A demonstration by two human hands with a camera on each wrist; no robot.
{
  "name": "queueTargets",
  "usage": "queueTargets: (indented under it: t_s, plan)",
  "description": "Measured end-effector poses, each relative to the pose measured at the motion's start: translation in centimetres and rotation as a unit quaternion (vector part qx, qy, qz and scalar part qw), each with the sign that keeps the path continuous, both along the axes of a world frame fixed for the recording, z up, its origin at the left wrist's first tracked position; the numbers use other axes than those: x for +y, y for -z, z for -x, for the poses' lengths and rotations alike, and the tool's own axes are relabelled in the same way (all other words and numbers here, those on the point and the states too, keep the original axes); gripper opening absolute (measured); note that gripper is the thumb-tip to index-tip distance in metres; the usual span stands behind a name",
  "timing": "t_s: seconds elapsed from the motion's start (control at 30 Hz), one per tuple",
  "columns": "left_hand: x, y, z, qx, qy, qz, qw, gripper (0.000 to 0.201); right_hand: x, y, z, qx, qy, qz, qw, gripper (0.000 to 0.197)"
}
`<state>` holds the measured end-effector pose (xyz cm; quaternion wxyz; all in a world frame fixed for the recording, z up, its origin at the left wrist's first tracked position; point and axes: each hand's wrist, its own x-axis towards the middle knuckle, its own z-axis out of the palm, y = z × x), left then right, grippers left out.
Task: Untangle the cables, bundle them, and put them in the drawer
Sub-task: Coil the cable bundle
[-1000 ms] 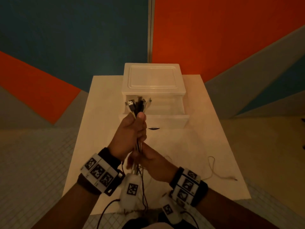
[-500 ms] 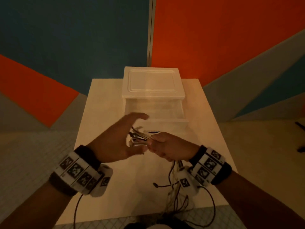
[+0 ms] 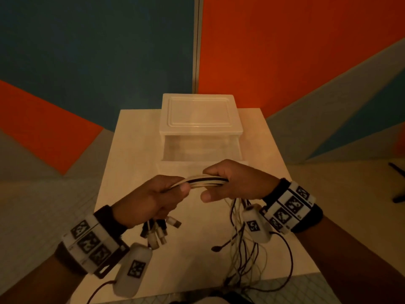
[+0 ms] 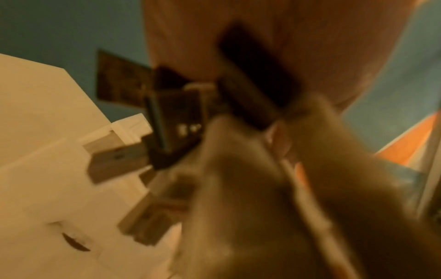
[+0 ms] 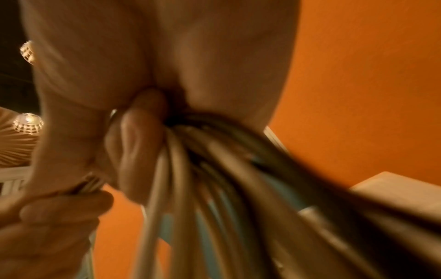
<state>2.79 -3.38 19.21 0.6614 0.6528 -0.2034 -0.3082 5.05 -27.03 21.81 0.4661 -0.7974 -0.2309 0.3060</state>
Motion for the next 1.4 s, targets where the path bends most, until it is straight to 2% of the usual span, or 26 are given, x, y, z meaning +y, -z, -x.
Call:
queueTargets:
  t_s: [0.13,0.2,0.27,0.33,0.43,0.47,0.57,0.67,0.77,0.87,0.93,1.0,1.07,1.17,1.2,1.3,1.33,1.4]
  plan:
    - [2.1,-0.5,0.0,0.012,-0.095,0.012,0.995,0.046,-1.5,3.0,1.1,0.009,0.101,-0.037,0.994,0.03]
    - [3.3,-0.9,-0.2,0.021,-0.153,0.035,0.987,0.047,-2.6,5.4,2.0,0.015,0.146,-0.028,0.989,0.036]
    - [4.7,-1.3,-0.7,0.027,-0.2,0.058,0.978,0.047,-4.2,7.7,3.1,0.014,0.185,-0.006,0.983,0.033]
    - [5.9,-1.4,-1.0,0.021,-0.221,0.05,0.974,0.049,-5.9,9.7,4.2,0.011,0.207,0.01,0.978,0.031]
    - [6.3,-0.8,-0.8,0.022,-0.228,0.036,0.973,0.055,-7.8,11.8,5.4,0.006,0.224,0.028,0.974,0.043]
    - [6.1,-0.6,-0.7,0.026,-0.229,0.036,0.972,0.055,-8.2,12.2,5.8,0.001,0.231,0.033,0.972,0.041]
    - [5.0,-0.2,-0.2,0.048,-0.225,0.045,0.972,0.049,-9.4,13.2,6.0,-0.022,0.244,0.056,0.968,0.016]
    - [2.9,0.0,0.4,0.067,-0.198,0.044,0.977,0.041,-9.9,13.3,5.1,-0.028,0.233,0.079,0.969,0.014]
    - [0.6,-0.3,0.7,0.08,-0.169,0.054,0.981,0.037,-8.4,11.5,3.9,-0.031,0.176,0.084,0.98,0.036]
    - [-1.3,-0.9,0.7,0.09,-0.131,0.08,0.984,0.037,-4.8,9.5,3.6,-0.003,0.146,-0.012,0.989,0.042]
    - [-1.8,-1.5,0.8,0.105,-0.115,0.099,0.983,0.037,-2.5,8.7,3.7,0.011,0.166,-0.1,0.981,0.032]
    - [-1.8,-2.0,1.0,0.132,-0.095,0.115,0.98,0.04,-1.2,8.8,3.4,-0.008,0.225,-0.138,0.965,0.038]
    - [-1.7,-2.2,1.4,0.172,-0.063,0.119,0.976,0.045,-1.0,9.7,2.6,-0.059,0.273,-0.112,0.954,0.051]
    - [-2.2,-2.2,2.4,0.214,-0.029,0.13,0.968,0.04,-0.7,10.5,1.8,-0.099,0.273,-0.088,0.953,0.058]
    - [-2.3,-2.3,2.5,0.219,-0.029,0.144,0.965,0.034,-0.4,11.0,1.7,-0.097,0.27,-0.079,0.955,0.055]
    - [-2.3,-2.7,2.0,0.231,-0.033,0.208,0.95,0.026,0.1,12.9,2.4,-0.05,0.265,-0.074,0.96,0.031]
    - [-2.2,-2.8,1.7,0.229,-0.04,0.228,0.945,0.026,0.3,13.3,2.9,-0.044,0.265,-0.057,0.961,0.035]
    - [-2.0,-2.9,1.3,0.203,-0.068,0.249,0.945,0.029,0.5,14.4,3.8,-0.052,0.26,-0.005,0.964,0.065]
